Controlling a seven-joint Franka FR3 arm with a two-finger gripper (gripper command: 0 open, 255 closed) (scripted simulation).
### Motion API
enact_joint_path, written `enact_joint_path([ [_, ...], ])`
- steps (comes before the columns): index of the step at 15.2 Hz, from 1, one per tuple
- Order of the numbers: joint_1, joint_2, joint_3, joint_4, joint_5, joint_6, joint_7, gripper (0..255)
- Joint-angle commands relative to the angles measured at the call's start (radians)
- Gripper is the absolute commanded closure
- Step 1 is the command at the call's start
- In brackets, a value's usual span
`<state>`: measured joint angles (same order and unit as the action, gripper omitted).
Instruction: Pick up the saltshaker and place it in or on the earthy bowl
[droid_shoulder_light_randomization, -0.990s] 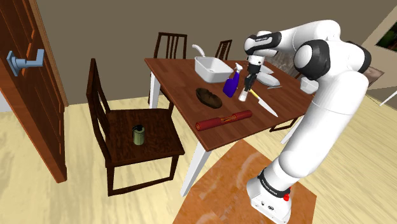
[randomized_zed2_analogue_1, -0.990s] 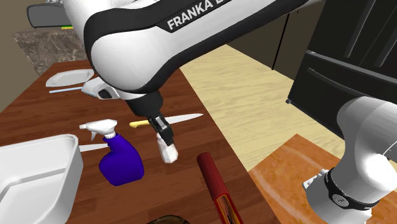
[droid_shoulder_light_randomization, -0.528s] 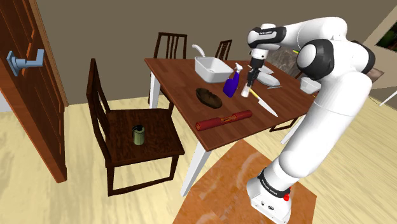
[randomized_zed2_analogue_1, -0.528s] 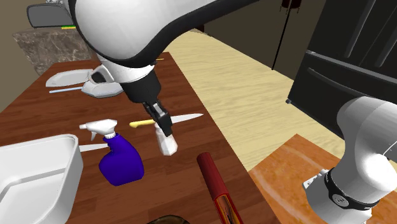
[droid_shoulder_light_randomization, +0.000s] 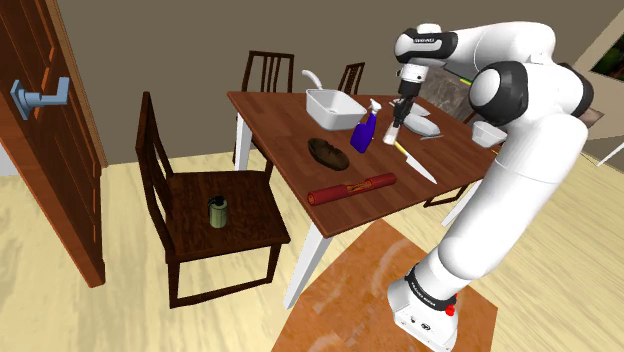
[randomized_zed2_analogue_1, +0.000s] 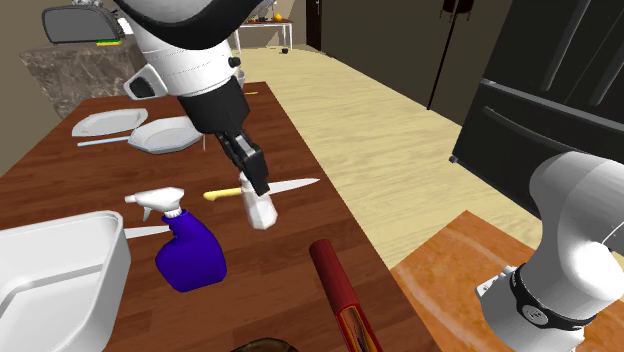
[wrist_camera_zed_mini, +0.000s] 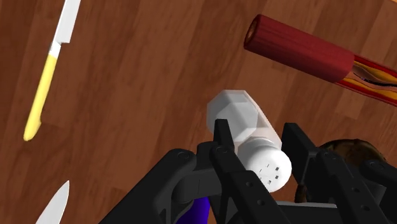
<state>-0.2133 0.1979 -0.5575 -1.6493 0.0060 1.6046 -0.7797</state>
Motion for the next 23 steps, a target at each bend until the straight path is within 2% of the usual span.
enact_joint_path([
  [1,-0.001,0.001,0.000,0.030,0.000,-0.030,-0.001,255],
  [6,-0.004,0.002,-0.002,0.094,0.000,-0.092,-0.005,255],
  [15,0.110,0.015,0.076,0.163,0.035,-0.157,0.188,255],
  [23,0.188,0.104,0.140,0.326,0.093,-0.238,0.342,255],
])
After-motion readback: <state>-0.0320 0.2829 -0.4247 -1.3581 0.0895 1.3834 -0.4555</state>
